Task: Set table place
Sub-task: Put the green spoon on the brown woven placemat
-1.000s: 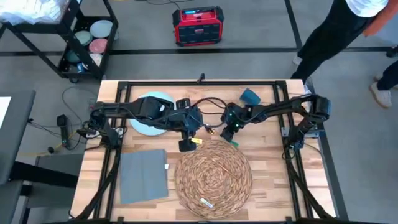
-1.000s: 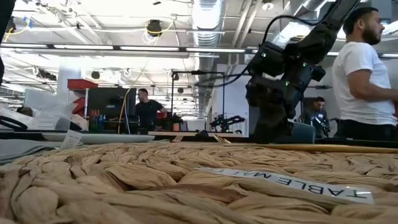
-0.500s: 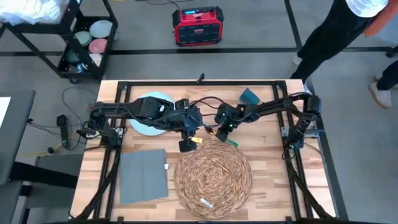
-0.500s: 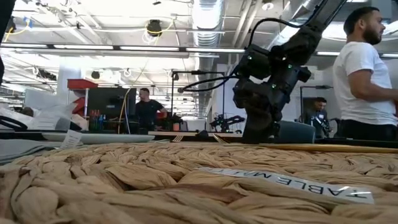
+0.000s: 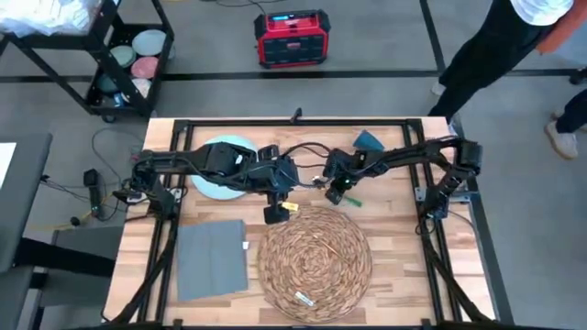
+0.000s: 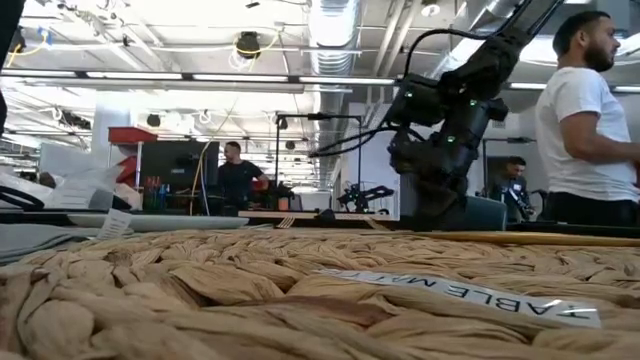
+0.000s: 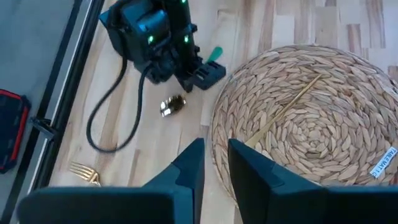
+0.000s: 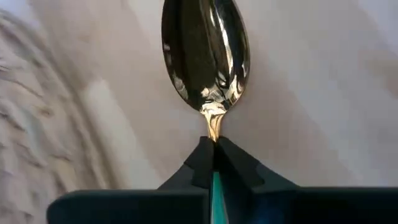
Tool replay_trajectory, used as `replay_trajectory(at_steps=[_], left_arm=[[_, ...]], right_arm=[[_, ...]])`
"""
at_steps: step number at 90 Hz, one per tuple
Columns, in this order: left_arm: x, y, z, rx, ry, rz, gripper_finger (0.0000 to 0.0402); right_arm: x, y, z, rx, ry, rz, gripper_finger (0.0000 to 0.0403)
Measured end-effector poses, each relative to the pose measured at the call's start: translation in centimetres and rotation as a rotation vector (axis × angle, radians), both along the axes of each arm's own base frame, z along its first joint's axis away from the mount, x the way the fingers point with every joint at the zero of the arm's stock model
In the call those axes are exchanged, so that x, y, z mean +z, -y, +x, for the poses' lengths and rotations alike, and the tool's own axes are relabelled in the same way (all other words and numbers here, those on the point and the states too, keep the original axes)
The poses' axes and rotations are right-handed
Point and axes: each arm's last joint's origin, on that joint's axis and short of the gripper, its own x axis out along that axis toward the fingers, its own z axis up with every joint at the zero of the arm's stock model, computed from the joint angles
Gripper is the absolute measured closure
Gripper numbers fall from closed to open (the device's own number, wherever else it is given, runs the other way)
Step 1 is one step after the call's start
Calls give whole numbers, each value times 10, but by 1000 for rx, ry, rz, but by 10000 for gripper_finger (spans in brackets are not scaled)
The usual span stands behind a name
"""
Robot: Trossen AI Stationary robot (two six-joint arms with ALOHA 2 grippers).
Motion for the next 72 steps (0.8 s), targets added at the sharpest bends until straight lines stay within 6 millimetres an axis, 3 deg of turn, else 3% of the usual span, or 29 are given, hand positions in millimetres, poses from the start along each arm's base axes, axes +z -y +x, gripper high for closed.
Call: replay_trajectory(at_steps=[15,41,72], left_arm=[[0,-1,0,14,3,21,349],[1,-2,1,25,15,18,349],[1,-1,1,28,16,11,349]], right_arm=[[19,-19,-3,-3,17,12,402],[20,-78,13,29,79,78,402],[27,-117,21,-14,178,203,403]])
